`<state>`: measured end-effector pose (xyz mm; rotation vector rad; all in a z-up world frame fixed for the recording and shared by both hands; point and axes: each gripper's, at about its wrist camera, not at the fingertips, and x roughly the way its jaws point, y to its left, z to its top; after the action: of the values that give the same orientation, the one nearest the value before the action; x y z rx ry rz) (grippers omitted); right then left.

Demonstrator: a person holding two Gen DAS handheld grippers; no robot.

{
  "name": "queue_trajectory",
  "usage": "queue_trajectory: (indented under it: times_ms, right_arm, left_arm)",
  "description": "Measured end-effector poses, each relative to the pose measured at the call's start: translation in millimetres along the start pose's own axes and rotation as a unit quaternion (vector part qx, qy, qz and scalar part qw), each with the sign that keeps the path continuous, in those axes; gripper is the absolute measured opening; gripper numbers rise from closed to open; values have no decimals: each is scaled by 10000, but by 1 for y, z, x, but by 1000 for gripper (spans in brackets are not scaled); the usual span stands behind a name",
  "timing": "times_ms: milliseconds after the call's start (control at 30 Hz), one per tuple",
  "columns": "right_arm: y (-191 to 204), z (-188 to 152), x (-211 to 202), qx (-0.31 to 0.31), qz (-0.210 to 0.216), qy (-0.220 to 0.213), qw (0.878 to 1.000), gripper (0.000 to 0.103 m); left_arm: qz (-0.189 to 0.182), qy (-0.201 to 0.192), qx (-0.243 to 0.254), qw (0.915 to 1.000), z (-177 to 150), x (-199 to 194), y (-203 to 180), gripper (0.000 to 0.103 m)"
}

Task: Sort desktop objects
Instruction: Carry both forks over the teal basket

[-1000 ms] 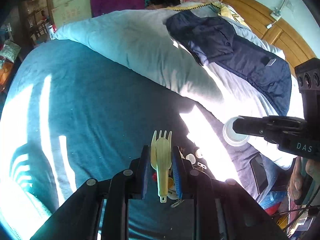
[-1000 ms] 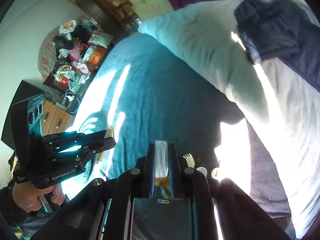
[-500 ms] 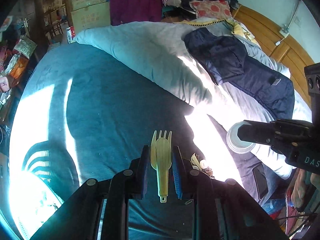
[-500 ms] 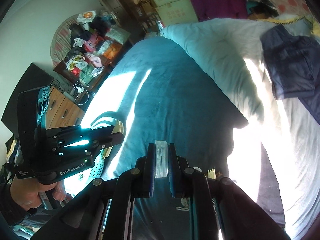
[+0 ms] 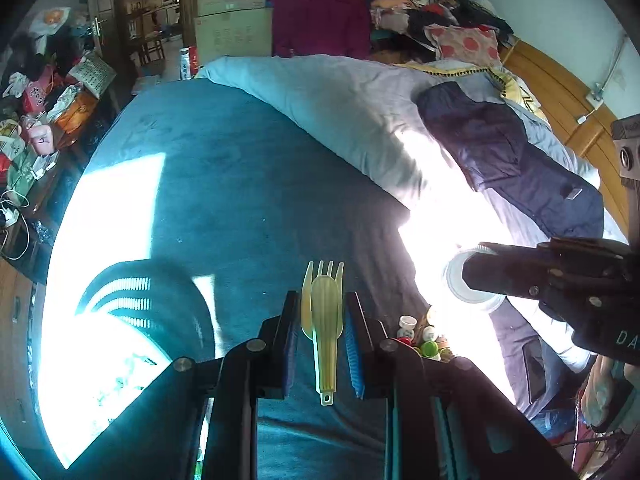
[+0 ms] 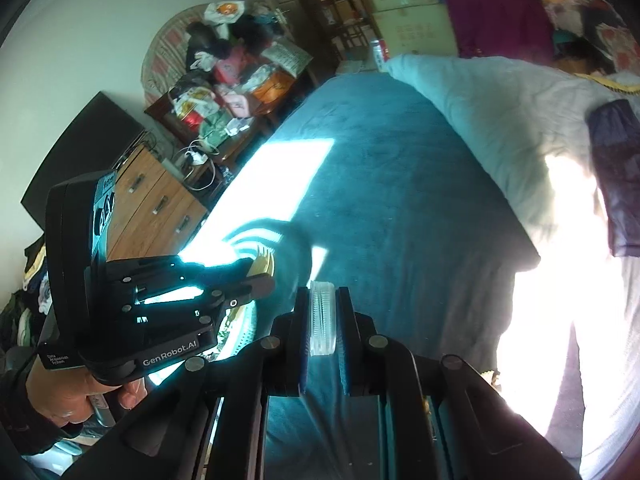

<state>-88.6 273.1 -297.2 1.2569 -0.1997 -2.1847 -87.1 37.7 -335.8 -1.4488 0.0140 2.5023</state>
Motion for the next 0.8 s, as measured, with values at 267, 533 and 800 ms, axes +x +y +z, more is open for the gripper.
queue_trajectory:
  times_ms: [267,533,800]
  right_arm:
    - [58,13,35,-382,300,180,9987,14]
    - [125,29,68,-780,655,425,9939,14]
    - [185,35,95,-1195,858,656,9869,14]
  left_arm:
    - [299,-29,-457,9985,-26,-22,64,22]
    - [603,-35,-936,9938,-58,-47,132,22]
    - [836,-77,-1369,9870,-81,-67,191,22]
